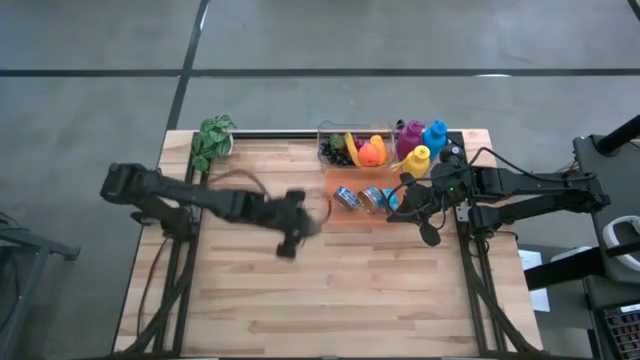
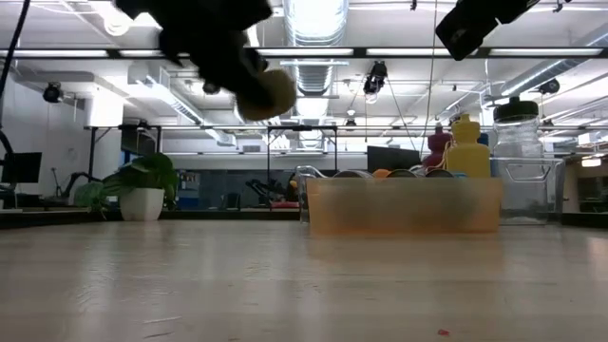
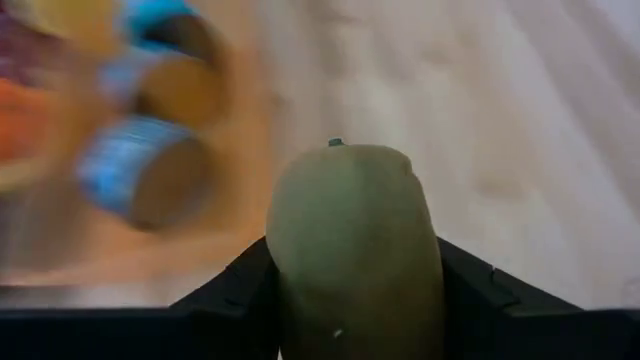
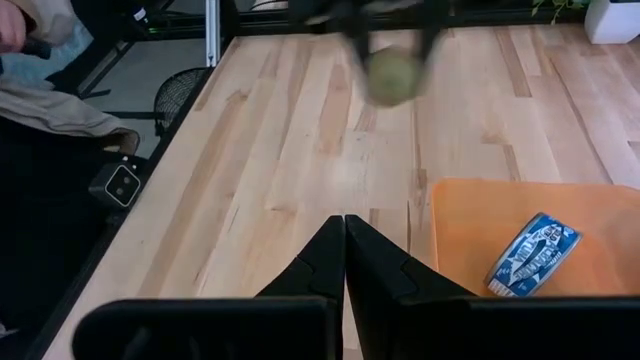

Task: Pick & Place Food Item
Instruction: Put the kiwi into the left transparent bin

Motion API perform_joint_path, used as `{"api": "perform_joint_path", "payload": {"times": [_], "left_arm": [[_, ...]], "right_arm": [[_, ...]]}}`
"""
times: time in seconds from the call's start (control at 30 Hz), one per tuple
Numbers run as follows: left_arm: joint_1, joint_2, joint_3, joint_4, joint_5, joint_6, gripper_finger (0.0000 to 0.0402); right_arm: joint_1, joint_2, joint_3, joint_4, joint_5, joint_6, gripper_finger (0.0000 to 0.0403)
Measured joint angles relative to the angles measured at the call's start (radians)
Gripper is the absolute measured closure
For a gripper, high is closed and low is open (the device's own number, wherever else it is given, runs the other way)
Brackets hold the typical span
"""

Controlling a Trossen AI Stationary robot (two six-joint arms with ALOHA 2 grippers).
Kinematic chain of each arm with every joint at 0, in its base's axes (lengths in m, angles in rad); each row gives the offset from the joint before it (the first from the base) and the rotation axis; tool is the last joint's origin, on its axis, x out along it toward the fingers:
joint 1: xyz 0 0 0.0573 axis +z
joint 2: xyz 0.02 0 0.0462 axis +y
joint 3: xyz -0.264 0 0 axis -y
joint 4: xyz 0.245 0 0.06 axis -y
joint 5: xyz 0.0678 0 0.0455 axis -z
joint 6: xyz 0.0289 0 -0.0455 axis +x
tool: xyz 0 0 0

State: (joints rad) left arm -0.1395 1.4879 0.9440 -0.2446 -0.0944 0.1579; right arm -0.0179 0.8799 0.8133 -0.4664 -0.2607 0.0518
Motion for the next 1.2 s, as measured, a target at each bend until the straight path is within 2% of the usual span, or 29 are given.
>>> {"api": "perform_joint_path", "payload": {"times": [0.2, 0.33, 0.5, 0.67, 0.9, 1.07, 1.2], "left_arm": [[0.241, 0.002, 0.138, -0.01, 0.009, 0.026, 0.0224], [0.393, 0.004, 0.172, 0.023, 0.086, 0.033, 0.0225], [0.537, 0.073, 0.166, 0.205, 0.209, -0.001, 0.0227], [0.587, 0.194, 0.222, 0.279, 0.223, -0.003, 0.0225], [0.593, 0.357, 0.347, 0.244, 0.214, 0.025, 0.0223], [0.595, 0.401, 0.403, 0.226, 0.122, 0.025, 0.0193], [0.599, 0.403, 0.416, 0.226, 0.115, -0.008, 0.0159]], "right_arm": [[0.0, 0.0, 0.0, 0.0, 0.0, 0.0, 0.0394], [0.0, 0.0, 0.0, 0.0, 0.0, 0.0, 0.0394], [0.0, 0.0, 0.0, 0.001, 0.0, 0.0, 0.0394], [0.0, 0.0, 0.0, 0.002, 0.0, 0.0, 0.0394], [0.0, 0.0, 0.0, 0.002, 0.0, 0.0, 0.0394], [0.0, 0.0, 0.0, 0.002, 0.0, 0.0, 0.0394], [0.0, 0.0, 0.0, 0.002, 0.0, 0.0, 0.0394]]}}
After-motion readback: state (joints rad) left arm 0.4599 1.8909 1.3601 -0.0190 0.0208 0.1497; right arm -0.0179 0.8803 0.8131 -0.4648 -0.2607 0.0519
